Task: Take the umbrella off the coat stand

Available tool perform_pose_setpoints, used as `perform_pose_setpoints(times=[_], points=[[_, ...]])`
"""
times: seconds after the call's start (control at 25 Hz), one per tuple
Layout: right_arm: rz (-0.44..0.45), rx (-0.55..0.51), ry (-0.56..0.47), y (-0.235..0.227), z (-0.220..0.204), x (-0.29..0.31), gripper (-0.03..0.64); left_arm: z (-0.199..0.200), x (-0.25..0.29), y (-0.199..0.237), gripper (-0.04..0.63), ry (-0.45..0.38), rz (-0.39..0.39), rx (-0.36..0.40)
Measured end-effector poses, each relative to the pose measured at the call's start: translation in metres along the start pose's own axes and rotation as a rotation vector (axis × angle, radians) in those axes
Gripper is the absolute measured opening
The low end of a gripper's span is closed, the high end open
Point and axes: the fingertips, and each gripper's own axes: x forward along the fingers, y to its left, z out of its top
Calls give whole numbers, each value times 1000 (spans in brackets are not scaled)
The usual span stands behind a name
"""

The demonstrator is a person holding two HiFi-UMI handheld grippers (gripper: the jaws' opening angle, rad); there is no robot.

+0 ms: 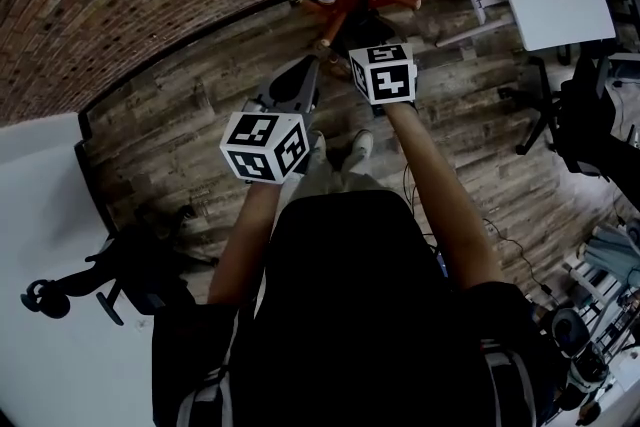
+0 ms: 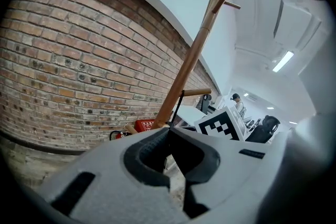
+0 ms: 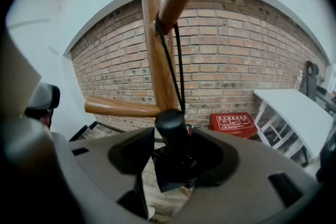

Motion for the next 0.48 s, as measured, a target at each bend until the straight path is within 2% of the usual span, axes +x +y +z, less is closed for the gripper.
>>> perform_pose_setpoints(times=[0.48], points=[[-19, -13, 14, -4, -2, 5, 202, -2, 2, 0, 18, 4, 0, -11]])
